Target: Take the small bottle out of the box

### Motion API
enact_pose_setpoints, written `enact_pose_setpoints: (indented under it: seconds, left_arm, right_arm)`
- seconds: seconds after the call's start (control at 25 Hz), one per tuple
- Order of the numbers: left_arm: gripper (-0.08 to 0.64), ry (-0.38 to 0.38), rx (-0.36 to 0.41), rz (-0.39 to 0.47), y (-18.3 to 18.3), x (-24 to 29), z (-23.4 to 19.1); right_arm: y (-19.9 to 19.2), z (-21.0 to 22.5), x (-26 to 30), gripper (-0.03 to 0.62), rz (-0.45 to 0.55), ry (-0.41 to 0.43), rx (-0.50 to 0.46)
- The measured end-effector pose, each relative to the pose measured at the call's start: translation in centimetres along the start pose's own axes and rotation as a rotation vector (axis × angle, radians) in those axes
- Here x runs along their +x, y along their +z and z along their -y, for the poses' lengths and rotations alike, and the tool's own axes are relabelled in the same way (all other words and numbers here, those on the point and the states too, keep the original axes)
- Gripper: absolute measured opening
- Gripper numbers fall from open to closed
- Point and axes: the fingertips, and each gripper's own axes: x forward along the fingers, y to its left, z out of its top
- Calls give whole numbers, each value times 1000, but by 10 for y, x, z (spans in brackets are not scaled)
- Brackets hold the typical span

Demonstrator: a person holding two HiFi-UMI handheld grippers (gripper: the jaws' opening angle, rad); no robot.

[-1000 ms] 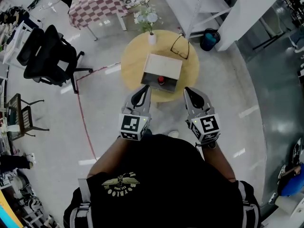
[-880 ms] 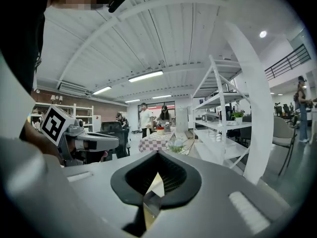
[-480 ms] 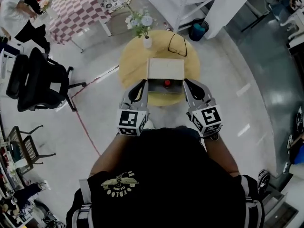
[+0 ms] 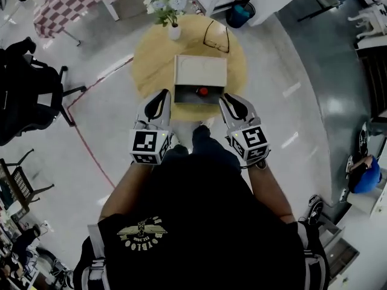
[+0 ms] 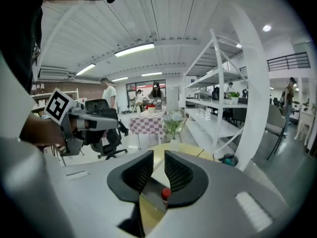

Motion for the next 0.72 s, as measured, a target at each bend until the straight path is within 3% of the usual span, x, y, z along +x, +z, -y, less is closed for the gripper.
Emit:
enact_pose_setpoints:
  seconds: [0.24, 0.36, 0.52, 0.72]
  left_arm:
    - [0, 59, -8, -57, -20, 16, -13]
    - [0, 112, -19, -91, -29, 14, -20]
    - [0, 176, -25, -146, -46, 8, -24]
    - [0, 263, -53, -186, -59, -2, -32]
  right_arm:
    - [-65, 4, 60, 122, -136, 90, -31]
    - [-104, 10, 92, 158, -198, 147, -98]
    - [-142, 22, 121, 174, -308, 190, -149]
    - [-186, 24, 151, 175, -361, 245, -255]
